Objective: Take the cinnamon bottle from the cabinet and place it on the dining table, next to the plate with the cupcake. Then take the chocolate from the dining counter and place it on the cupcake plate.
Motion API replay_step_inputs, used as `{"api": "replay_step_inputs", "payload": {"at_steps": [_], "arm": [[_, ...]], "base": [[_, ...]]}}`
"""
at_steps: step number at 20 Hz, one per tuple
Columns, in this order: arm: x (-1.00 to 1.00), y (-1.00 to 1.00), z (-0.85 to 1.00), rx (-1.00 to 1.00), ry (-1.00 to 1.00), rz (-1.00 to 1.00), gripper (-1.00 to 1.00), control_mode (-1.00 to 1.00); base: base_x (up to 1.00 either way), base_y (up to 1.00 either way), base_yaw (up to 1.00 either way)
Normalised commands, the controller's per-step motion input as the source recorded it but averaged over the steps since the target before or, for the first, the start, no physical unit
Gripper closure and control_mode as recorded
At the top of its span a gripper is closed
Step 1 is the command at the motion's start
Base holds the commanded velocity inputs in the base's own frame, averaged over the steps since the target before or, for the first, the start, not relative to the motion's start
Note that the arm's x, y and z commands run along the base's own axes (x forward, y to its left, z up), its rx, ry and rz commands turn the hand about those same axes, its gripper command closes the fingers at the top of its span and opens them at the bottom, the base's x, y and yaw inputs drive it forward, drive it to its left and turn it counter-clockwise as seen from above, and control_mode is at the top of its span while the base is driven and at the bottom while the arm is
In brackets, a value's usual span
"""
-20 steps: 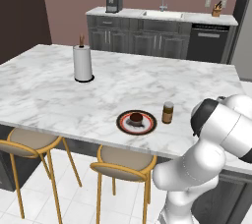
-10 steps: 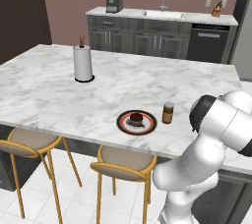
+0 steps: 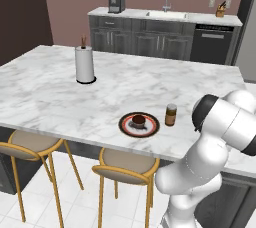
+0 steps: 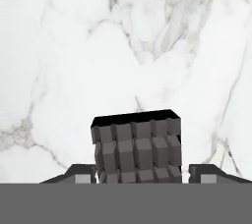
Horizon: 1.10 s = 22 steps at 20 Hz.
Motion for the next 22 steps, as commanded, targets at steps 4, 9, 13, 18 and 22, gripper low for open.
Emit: {"api": "replay_step_inputs", "payload": {"at_steps": [4,9,13,18,22], "arm": [[-0.31,0.07,-0.53,-0.02,-0.13,-0.01,1.0,-1.0],[-0.26,0.08,-0.1,0.0,-0.05,-0.05,1.0,-1.0],[-0.21,0.12,0.1,0.0,-0.01,-0.03,1.0,-1.0],[-0.19,0.29,0.45,0.0,0.0,0.0,1.0,-1.0],[-0.07,0.51,0.57,-0.05,0.01,0.0,1.0,-1.0]], "base": [[0.0,0.0,0.0],[0.0,0.0,0.0],[0.0,0.0,0.0],[0.0,0.0,0.0],[0.0,0.0,0.0]]}}
